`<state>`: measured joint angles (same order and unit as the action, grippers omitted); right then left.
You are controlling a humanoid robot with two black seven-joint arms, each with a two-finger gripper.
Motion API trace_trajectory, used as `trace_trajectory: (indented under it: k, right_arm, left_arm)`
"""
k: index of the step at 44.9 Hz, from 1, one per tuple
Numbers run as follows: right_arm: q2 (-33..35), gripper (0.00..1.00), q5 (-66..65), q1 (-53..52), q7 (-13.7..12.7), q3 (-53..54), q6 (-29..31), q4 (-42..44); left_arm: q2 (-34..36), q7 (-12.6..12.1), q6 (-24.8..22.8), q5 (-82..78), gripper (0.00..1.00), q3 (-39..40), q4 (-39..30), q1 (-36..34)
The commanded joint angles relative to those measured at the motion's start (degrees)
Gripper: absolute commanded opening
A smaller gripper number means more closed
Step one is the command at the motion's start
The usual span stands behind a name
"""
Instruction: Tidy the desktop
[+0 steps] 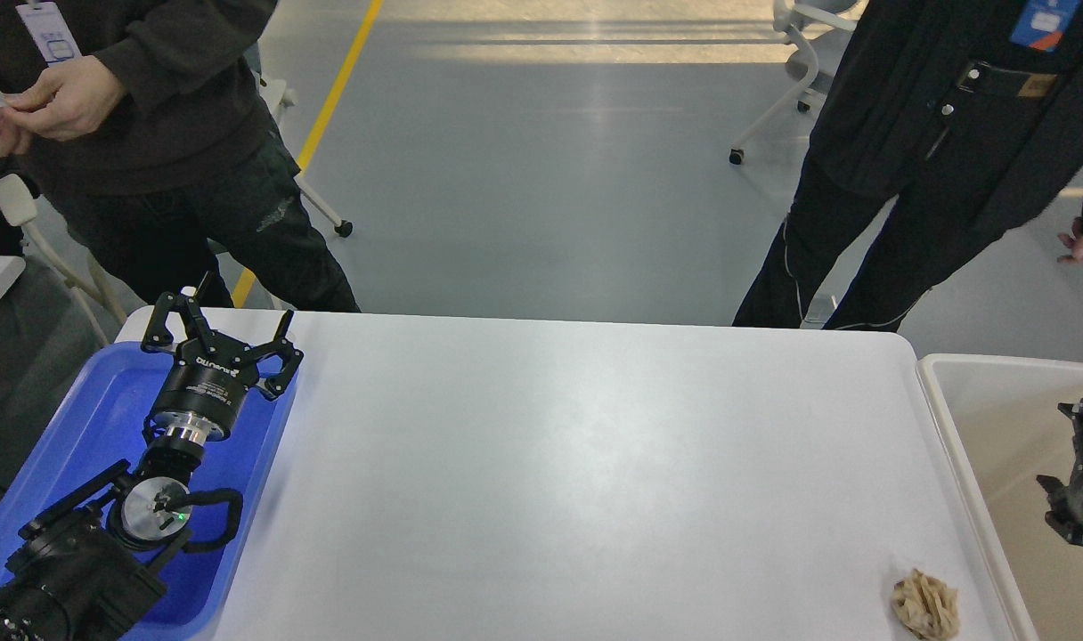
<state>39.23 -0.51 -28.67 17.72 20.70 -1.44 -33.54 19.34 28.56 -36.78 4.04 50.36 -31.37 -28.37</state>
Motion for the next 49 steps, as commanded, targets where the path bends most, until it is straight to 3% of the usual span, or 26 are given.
trace_trajectory:
  k: [1,7,15,22,24,43,49]
  right_arm:
    - [4.10,1.00,-8.87,6.68,4.61,17.16,-2.24,-21.28]
    - [1.29,1.00,-19.95,14.95,4.69,30.35,-6.56,-33.95]
    - [-5.30,1.00,-25.33,18.47,5.04,38.45,-9.19,-37.30]
    - [-9.96,1.00,-26.56,18.04,12.42,39.95,-13.15,-37.30]
    - [-11.10,1.00,-26.56,17.51,13.39,39.86,-13.68,-37.13]
    - [-23.32,1.00,-25.42,16.01,13.57,39.95,-16.31,-34.67]
    - [-24.20,1.00,-25.42,15.66,13.48,39.95,-17.02,-34.14]
  left_arm:
    - [0.00,0.00,0.05,0.00,1.00,0.00,0.00,-0.02]
    - [0.00,0.00,-0.04,0.00,1.00,0.00,0.00,-0.02]
    - [0.00,0.00,-0.04,0.00,1.00,0.00,0.00,-0.02]
    - [0.00,0.00,-0.04,0.00,1.00,0.00,0.00,-0.02]
    - [0.00,0.00,-0.04,0.00,1.00,0.00,0.00,-0.02]
    - [0.00,0.00,0.05,0.00,1.00,0.00,0.00,-0.02]
    - [0.00,0.00,-0.04,0.00,1.00,0.00,0.00,-0.02]
